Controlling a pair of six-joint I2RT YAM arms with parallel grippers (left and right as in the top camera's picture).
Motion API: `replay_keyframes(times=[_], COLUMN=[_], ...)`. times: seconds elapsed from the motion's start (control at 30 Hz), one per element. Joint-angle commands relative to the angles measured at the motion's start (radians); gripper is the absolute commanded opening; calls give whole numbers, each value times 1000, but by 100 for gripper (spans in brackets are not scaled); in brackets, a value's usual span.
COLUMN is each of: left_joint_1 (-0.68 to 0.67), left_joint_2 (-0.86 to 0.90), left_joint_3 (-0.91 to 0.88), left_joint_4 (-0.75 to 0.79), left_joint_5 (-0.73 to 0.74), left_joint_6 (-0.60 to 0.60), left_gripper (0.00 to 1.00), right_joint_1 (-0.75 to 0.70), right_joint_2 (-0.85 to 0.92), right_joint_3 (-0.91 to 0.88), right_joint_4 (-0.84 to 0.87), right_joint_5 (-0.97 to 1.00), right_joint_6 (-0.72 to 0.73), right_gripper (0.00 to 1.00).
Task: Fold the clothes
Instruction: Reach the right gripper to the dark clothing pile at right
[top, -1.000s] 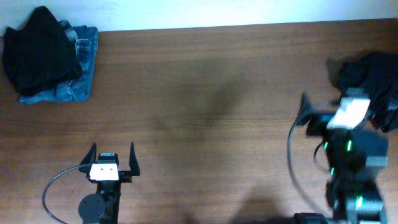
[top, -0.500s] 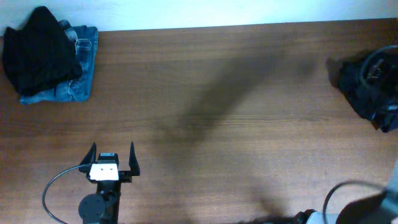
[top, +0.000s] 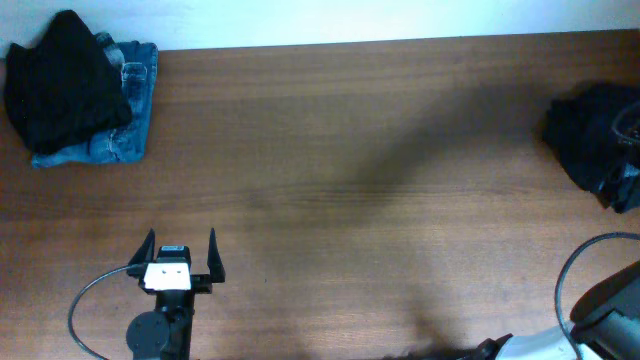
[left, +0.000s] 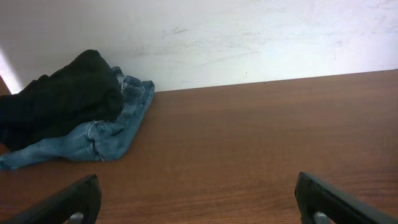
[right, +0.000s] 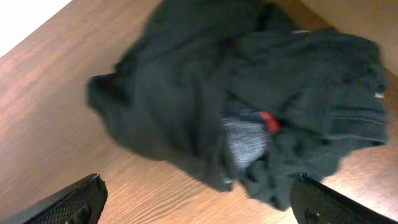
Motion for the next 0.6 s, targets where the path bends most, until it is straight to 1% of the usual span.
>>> replay_keyframes(times=[0.0,0.13,0.37,0.57], left_joint_1=[6,6,6,6], left_joint_2=[-7,-7,-7,-7], left_joint_3=[-2,-2,-2,-2], left_joint_4=[-6,-5,-6,-6], left_joint_5=[11,11,11,11], left_joint_6=[13,13,13,13], left_gripper=[99,99,99,99], right_joint_1=[-43,-73,-78,-78], right_joint_2=[33,65,137,189], right_joint_3=[24,24,24,24], right_joint_4=[14,24,35,36], right_joint_5=[-7,22,24,126], right_joint_6=[1,6,8,8], right_gripper=[99,99,99,99])
